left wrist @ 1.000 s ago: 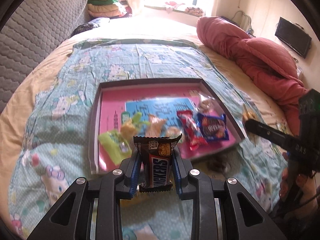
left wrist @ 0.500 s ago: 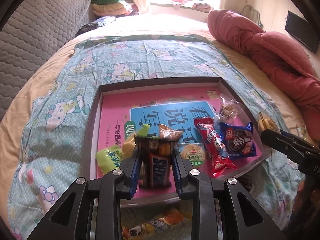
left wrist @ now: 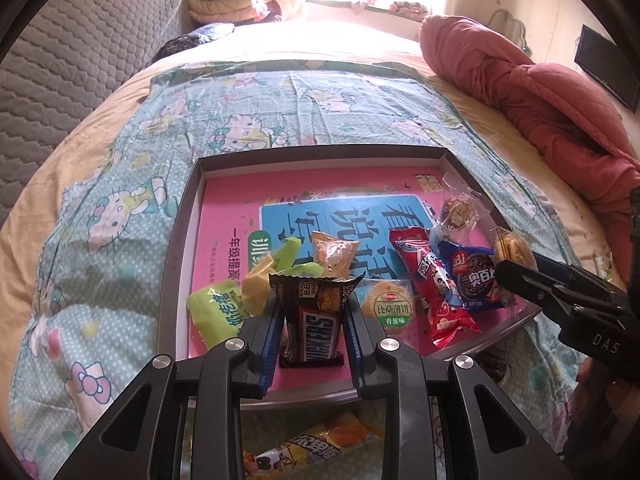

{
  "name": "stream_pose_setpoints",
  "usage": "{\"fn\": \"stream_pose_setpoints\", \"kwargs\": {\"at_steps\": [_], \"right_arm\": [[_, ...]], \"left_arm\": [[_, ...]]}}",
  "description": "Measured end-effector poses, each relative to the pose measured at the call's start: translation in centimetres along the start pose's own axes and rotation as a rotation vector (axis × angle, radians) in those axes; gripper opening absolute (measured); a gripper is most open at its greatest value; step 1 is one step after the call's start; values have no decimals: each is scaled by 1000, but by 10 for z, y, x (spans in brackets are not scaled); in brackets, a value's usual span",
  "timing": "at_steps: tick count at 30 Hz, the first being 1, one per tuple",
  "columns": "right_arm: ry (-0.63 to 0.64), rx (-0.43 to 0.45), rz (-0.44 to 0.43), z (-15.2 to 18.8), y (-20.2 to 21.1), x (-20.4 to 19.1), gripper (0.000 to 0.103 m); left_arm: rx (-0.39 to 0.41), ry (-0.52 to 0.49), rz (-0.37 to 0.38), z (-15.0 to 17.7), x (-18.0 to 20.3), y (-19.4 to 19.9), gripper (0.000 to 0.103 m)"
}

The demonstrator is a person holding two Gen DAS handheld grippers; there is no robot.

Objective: Organize snacks
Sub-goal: 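Carry the Snickers bar into the box with the left tool while the right carries the bread bag, then release the Snickers bar with the left tool while the right releases the bread bag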

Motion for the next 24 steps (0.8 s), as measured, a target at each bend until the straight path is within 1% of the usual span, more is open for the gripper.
{"fn": "stream_pose_setpoints", "kwargs": {"at_steps": [7, 9, 11, 18, 20, 24], "right_arm": [[-21, -17, -3, 1, 0, 3, 66], [-27, -20, -4, 2, 0, 3, 67], [-27, -19, -2, 1, 0, 3, 67], [-39, -2, 8, -3, 6, 7, 69], [-46, 0, 4, -4, 6, 7, 71], [-41, 9, -1, -6, 10, 5, 71]], "left_arm": [[-8, 1, -7, 1, -1, 5, 32], [-10, 5, -10, 1, -2, 6, 39], [-11, 9, -8, 2, -3, 7, 43], [-7, 7, 1, 2, -1, 14, 49], [-4, 2, 3, 2, 1, 17, 50], [2, -6, 4, 1, 3, 22, 52]]}}
Point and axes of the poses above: each gripper's, at about its wrist camera, not at the fingertips, and y roughly against the way its jaws point, x to its right, z to its underside, the point moved 10 cm from there along -y, roughly the way its jaws point, and after that the axes turned 4 degrees about -y, right-handed, at the moved point
